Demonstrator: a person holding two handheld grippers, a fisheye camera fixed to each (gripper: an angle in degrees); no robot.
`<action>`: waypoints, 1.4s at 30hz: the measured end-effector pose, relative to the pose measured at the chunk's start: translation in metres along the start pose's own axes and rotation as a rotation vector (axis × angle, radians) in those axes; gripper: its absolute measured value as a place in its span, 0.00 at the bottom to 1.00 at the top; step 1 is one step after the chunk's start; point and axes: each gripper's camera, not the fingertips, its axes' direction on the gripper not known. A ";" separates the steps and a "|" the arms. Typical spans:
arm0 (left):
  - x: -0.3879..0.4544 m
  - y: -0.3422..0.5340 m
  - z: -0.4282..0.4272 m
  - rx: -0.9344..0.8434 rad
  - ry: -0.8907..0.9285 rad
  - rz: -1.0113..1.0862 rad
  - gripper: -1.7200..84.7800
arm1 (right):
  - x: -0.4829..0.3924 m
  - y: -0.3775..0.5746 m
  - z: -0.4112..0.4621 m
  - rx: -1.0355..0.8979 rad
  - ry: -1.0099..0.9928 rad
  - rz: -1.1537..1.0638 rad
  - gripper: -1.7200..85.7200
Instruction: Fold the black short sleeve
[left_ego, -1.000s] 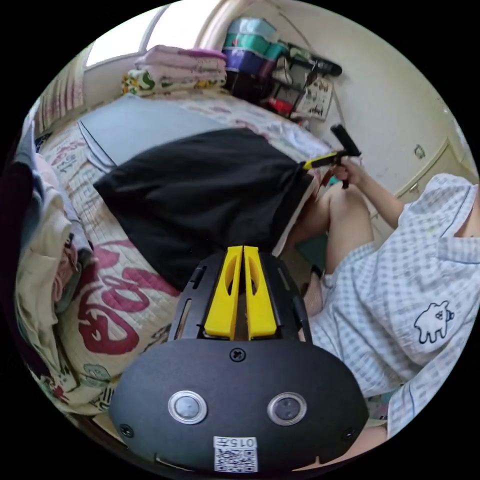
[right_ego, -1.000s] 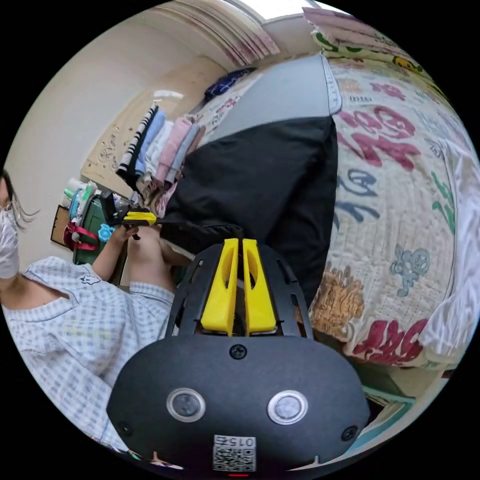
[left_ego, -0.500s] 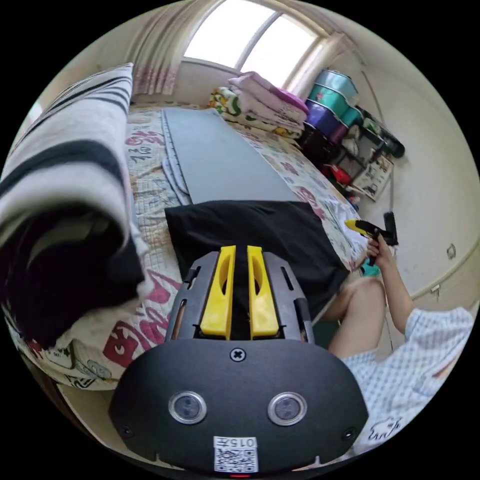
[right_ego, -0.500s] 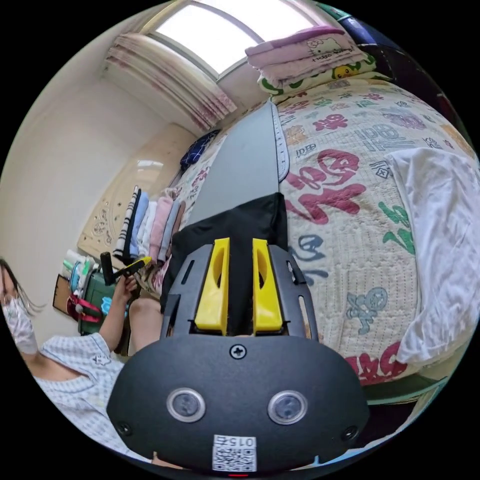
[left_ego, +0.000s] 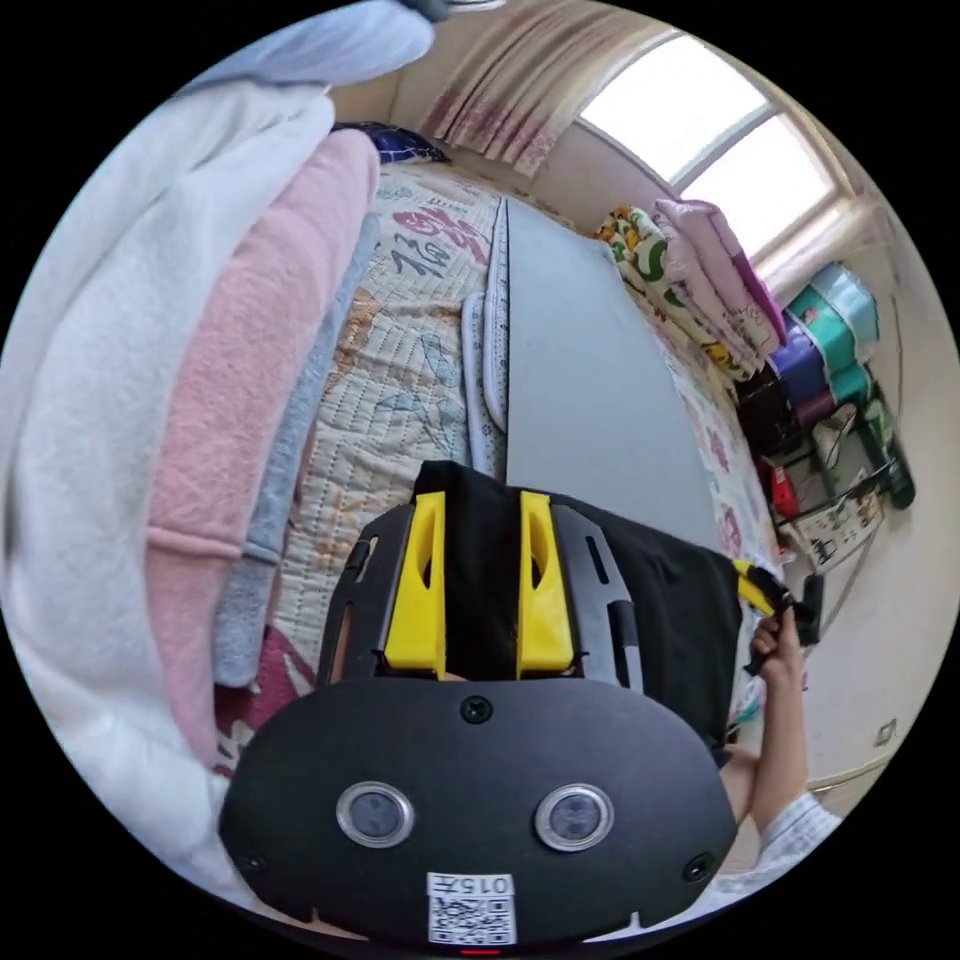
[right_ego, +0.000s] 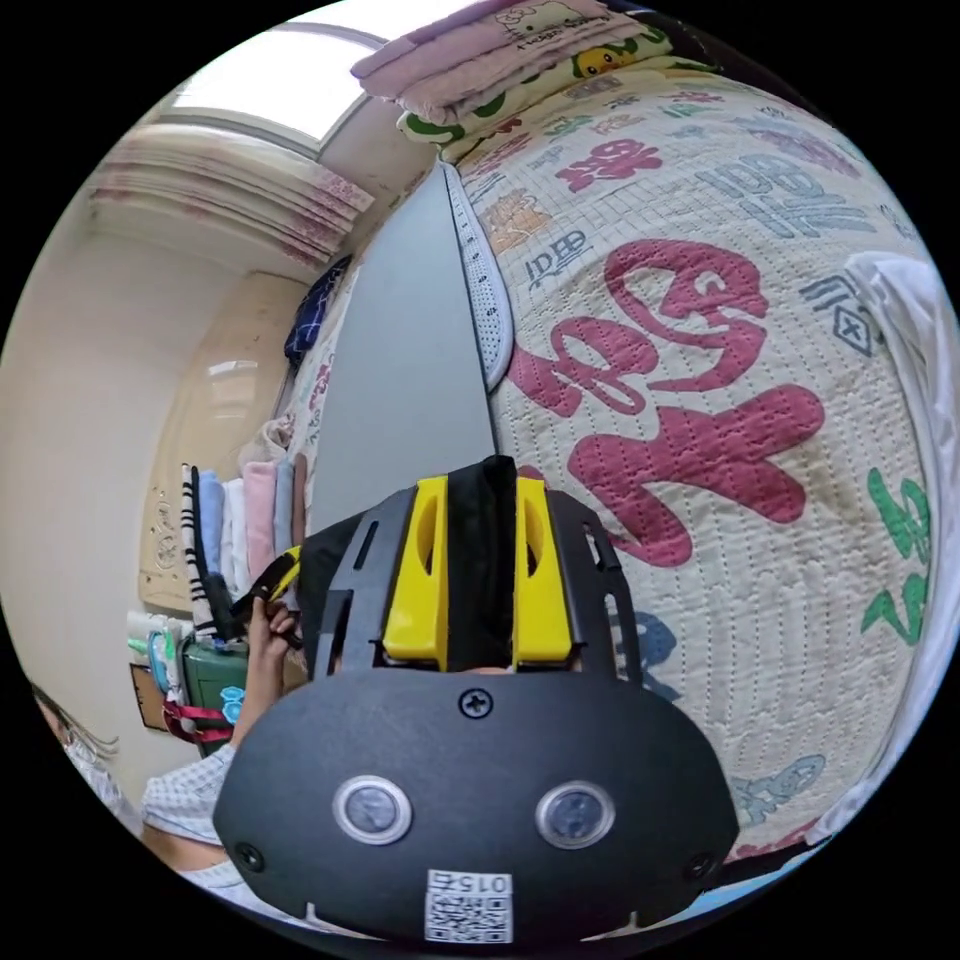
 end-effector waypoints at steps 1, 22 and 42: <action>-0.004 -0.002 0.004 0.008 0.009 -0.014 0.12 | 0.010 0.000 0.003 0.007 -0.007 0.007 0.12; -0.026 -0.030 0.031 -0.023 0.139 0.155 0.06 | 0.021 0.244 0.046 0.185 0.343 -0.411 0.09; -0.019 -0.023 0.042 -0.063 0.110 0.208 0.04 | -0.081 0.720 0.371 -0.317 0.279 -0.867 0.09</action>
